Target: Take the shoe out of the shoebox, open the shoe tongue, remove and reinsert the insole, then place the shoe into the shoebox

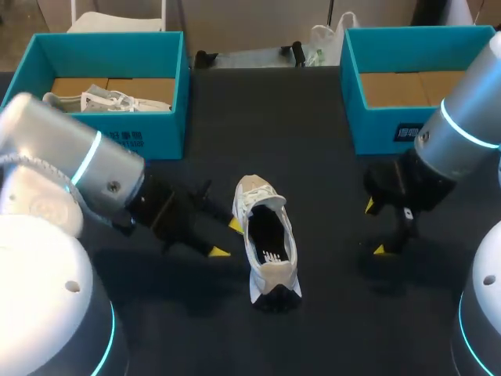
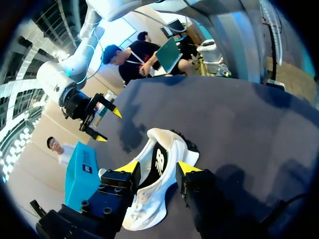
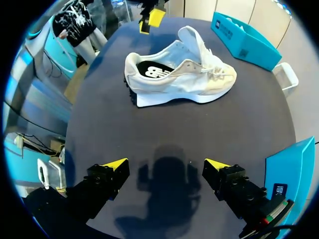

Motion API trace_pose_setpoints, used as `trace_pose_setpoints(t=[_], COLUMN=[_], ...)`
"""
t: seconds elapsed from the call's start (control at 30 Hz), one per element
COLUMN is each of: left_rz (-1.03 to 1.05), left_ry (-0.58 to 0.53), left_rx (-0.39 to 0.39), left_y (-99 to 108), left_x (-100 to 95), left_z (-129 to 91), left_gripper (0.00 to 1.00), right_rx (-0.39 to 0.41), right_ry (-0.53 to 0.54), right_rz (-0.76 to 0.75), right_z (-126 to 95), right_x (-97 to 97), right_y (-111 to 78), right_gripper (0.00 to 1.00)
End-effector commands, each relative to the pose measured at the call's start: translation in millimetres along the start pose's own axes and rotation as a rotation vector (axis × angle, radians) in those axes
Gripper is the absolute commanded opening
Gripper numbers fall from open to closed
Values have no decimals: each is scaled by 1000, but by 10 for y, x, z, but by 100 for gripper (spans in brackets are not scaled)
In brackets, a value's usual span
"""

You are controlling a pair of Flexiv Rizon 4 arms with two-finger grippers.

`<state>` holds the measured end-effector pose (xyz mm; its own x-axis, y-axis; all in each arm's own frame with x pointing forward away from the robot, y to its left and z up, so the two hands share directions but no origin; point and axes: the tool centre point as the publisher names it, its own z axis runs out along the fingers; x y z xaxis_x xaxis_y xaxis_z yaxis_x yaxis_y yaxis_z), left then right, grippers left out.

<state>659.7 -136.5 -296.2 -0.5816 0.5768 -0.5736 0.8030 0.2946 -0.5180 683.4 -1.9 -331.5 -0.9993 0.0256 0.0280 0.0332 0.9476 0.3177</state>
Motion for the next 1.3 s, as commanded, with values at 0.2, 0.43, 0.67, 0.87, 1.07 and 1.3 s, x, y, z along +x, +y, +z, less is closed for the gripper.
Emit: trace_pose_setpoints(t=[0.2,0.43,0.67,0.87,1.07,1.3], left_rz=[84,142,119,119,127,313], left_ry=[305,522,499,499,510,660], left_rx=[-36,-54,-56,-56,-57,-99], left_y=[56,42,75,75,56,-161], left_x=[-191,-212,-225,-225,-246,-293], left_z=[-435,-516,-544,-544,-556,-481], left_gripper=[47,43,0,0,0,0], right_rx=[1,1,1,1,28,48], right_ry=[-3,-3,-3,-3,24,5], right_rz=[0,0,0,0,26,80], right_z=[1,1,1,1,-169,-408], right_x=[16,16,16,16,38,104], right_y=[-1,-1,-1,-1,-291,-671], right_gripper=[100,100,100,100,100,100])
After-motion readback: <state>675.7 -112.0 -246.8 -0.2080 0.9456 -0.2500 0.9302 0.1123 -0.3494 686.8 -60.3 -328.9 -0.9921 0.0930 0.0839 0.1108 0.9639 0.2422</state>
